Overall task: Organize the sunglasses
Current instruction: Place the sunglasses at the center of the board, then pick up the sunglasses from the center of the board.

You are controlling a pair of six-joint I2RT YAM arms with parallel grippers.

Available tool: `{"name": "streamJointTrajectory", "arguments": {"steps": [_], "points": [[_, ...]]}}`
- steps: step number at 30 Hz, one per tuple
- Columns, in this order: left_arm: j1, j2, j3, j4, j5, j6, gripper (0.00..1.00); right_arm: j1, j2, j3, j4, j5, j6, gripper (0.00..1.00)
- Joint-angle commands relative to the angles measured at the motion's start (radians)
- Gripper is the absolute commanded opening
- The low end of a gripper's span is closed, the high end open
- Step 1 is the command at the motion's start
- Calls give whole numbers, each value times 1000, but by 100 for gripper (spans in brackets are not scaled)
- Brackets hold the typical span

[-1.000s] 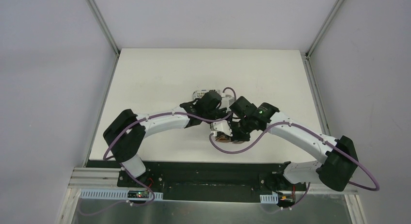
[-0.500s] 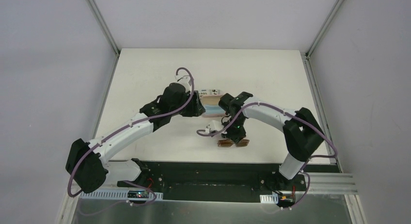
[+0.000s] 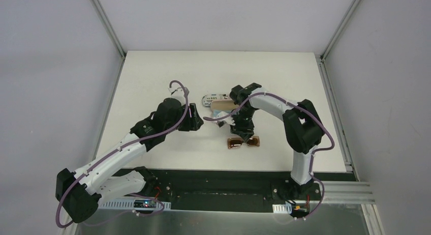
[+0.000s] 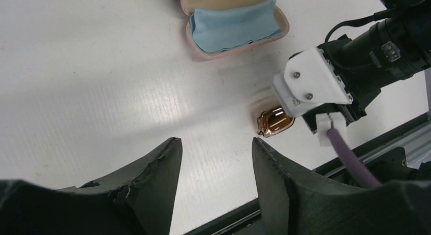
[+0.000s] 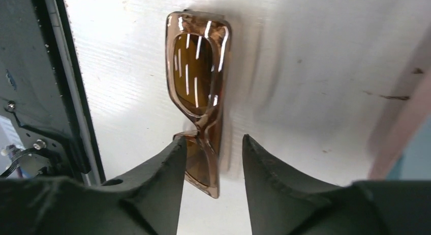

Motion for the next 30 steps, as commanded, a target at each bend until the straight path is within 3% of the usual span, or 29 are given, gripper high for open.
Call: {"name": "streamJointTrajectory", "arguments": {"steps": [1, 4, 8, 10, 11, 12, 16, 30], "points": [[6, -52, -8, -8, -46, 41, 55, -35, -87, 37, 20, -54, 4, 49], [7, -60, -13, -13, -44, 57, 55, -64, -181, -31, 111, -44, 46, 52], [6, -69, -31, -13, -42, 59, 55, -103, -368, -252, 318, -47, 124, 64], [6, -76, -38, -13, -46, 57, 55, -121, -491, -378, 444, -52, 162, 81], [6, -79, -40, -13, -51, 57, 55, -135, -555, -443, 510, -55, 174, 95], [6, -82, -42, -11, -58, 59, 55, -139, -637, -506, 575, -49, 195, 99], [6, -77, -46, -2, -75, 68, 56, -141, -803, -651, 690, -53, 223, 100], [6, -68, -69, 26, -50, 54, 56, -138, -774, -761, 745, -68, 145, 98]]}}
